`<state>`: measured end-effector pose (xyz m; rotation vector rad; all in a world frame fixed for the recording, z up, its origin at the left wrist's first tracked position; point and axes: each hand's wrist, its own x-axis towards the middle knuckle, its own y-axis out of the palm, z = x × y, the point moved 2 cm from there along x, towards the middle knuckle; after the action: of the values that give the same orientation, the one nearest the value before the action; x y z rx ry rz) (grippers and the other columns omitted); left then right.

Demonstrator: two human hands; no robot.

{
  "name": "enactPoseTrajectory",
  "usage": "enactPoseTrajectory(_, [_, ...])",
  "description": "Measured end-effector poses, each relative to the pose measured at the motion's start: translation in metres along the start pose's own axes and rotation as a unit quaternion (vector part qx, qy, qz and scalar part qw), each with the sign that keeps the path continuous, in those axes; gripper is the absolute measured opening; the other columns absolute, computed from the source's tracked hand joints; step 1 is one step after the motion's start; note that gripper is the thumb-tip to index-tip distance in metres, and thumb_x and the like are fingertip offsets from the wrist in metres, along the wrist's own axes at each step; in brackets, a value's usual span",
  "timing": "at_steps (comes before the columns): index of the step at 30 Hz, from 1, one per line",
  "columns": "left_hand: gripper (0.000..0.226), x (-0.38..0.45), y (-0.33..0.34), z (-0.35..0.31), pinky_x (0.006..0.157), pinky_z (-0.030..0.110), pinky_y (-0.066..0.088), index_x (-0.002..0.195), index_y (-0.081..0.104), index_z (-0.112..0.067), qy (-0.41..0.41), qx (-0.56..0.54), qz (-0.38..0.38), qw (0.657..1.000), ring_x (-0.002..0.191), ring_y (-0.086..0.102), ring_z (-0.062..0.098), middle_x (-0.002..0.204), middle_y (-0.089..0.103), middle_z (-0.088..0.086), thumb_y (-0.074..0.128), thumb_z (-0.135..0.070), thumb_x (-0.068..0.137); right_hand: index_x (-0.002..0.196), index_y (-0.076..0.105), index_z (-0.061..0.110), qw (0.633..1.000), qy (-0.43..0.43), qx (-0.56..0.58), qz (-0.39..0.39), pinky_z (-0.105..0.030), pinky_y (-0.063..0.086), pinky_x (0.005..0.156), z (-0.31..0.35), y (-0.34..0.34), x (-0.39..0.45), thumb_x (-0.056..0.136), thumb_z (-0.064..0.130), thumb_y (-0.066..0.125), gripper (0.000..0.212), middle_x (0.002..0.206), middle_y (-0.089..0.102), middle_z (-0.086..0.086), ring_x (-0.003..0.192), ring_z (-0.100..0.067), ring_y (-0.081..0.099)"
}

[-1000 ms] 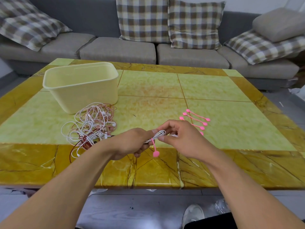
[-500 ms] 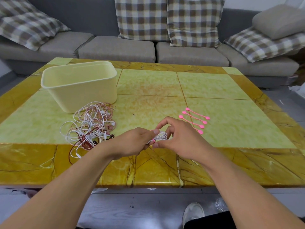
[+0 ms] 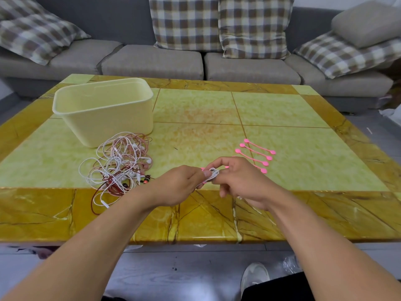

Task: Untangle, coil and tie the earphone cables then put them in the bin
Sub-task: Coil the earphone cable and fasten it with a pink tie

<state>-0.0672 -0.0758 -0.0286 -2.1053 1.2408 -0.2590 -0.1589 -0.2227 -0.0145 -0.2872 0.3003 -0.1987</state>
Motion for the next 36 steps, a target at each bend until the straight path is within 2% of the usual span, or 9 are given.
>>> enactPoseTrajectory(4, [0.045, 0.001, -0.001, 0.0, 0.052, 0.021, 0.031, 0.073, 0.051, -0.017, 0.014, 0.031, -0.029, 0.999, 0.05, 0.036, 0.006, 0.063, 0.046, -0.003, 0.039, -0.045, 0.106, 0.103, 0.074, 0.004, 0.987, 0.035, 0.152, 0.029, -0.022, 0.02, 0.04, 0.002, -0.003, 0.004, 0.095, -0.001, 0.037, 0.038, 0.086, 0.075, -0.016, 0.063, -0.021, 0.068])
enactPoseTrajectory(7, [0.044, 0.001, -0.001, 0.002, 0.053, 0.021, 0.032, 0.077, 0.052, -0.015, 0.024, 0.042, -0.039, 0.998, 0.052, 0.039, 0.005, 0.063, 0.047, -0.005, 0.038, -0.043, 0.107, 0.105, 0.074, 0.003, 0.986, 0.021, 0.163, 0.024, -0.023, 0.029, 0.045, 0.0, -0.001, 0.007, 0.101, 0.015, 0.054, 0.024, 0.098, 0.077, -0.014, 0.083, -0.022, 0.073])
enactPoseTrajectory(11, [0.041, -0.001, -0.002, 0.003, 0.053, 0.022, 0.03, 0.078, 0.053, -0.016, 0.031, 0.051, -0.04, 0.997, 0.051, 0.037, 0.005, 0.061, 0.046, -0.005, 0.037, -0.041, 0.108, 0.095, 0.074, 0.008, 0.989, 0.006, 0.147, -0.036, -0.021, 0.035, 0.051, -0.003, 0.002, 0.009, 0.091, 0.009, 0.072, 0.005, 0.089, 0.078, -0.002, 0.08, -0.011, 0.07])
enactPoseTrajectory(16, [0.043, -0.004, -0.002, 0.0, 0.049, 0.021, 0.028, 0.084, 0.06, -0.013, 0.034, 0.011, -0.038, 0.999, 0.046, 0.035, 0.004, 0.064, 0.044, -0.001, 0.038, -0.042, 0.107, 0.104, 0.067, 0.009, 0.982, 0.009, 0.181, -0.059, -0.025, 0.042, 0.06, -0.003, 0.0, 0.012, 0.085, 0.007, 0.078, 0.023, 0.096, 0.077, -0.017, 0.079, -0.015, 0.066])
enactPoseTrajectory(20, [0.042, -0.004, 0.001, 0.0, 0.048, 0.018, 0.028, 0.088, 0.067, -0.015, -0.007, -0.014, -0.031, 0.999, 0.044, 0.036, 0.004, 0.05, 0.043, -0.013, 0.041, -0.041, 0.107, 0.114, 0.072, 0.015, 0.989, -0.006, 0.145, -0.034, -0.019, 0.046, 0.061, -0.003, 0.003, 0.013, 0.09, 0.006, 0.074, 0.026, 0.092, 0.078, -0.008, 0.072, -0.007, 0.064])
enactPoseTrajectory(24, [0.046, -0.003, 0.001, 0.0, 0.051, 0.023, 0.026, 0.081, 0.067, -0.014, -0.036, -0.076, -0.035, 0.996, 0.046, 0.03, 0.005, 0.049, 0.035, -0.013, 0.04, -0.04, 0.108, 0.099, 0.077, 0.02, 0.991, -0.016, 0.124, -0.039, -0.018, 0.049, 0.063, -0.002, 0.003, 0.014, 0.091, 0.013, 0.074, 0.011, 0.092, 0.079, -0.001, 0.074, -0.003, 0.066])
enactPoseTrajectory(28, [0.048, -0.003, 0.003, 0.0, 0.059, 0.034, 0.028, 0.075, 0.064, -0.011, -0.041, -0.152, -0.063, 0.985, 0.056, 0.034, 0.016, 0.054, 0.041, -0.009, 0.04, -0.038, 0.108, 0.094, 0.078, 0.016, 0.985, -0.02, 0.161, -0.053, -0.023, 0.051, 0.07, -0.003, 0.001, 0.015, 0.086, 0.009, 0.078, 0.011, 0.093, 0.079, -0.005, 0.079, -0.008, 0.069])
enactPoseTrajectory(32, [0.049, -0.005, 0.009, -0.005, 0.06, 0.035, 0.028, 0.069, 0.06, -0.014, -0.045, -0.158, -0.125, 0.978, 0.053, 0.035, 0.013, 0.055, 0.043, -0.007, 0.04, -0.036, 0.108, 0.094, 0.077, 0.012, 0.981, 0.003, 0.193, -0.035, -0.021, 0.051, 0.066, -0.002, -0.001, 0.016, 0.084, 0.002, 0.077, 0.013, 0.092, 0.079, -0.006, 0.082, -0.011, 0.071])
enactPoseTrajectory(36, [0.046, -0.004, 0.02, -0.007, 0.064, 0.036, 0.032, 0.088, 0.066, 0.0, -0.049, -0.212, -0.201, 0.955, 0.065, 0.043, 0.016, 0.069, 0.052, 0.002, 0.04, -0.032, 0.108, 0.103, 0.074, 0.004, 0.976, 0.015, 0.218, -0.014, -0.022, 0.053, 0.068, 0.0, -0.003, 0.02, 0.083, 0.0, 0.076, 0.02, 0.093, 0.077, -0.01, 0.083, -0.016, 0.071])
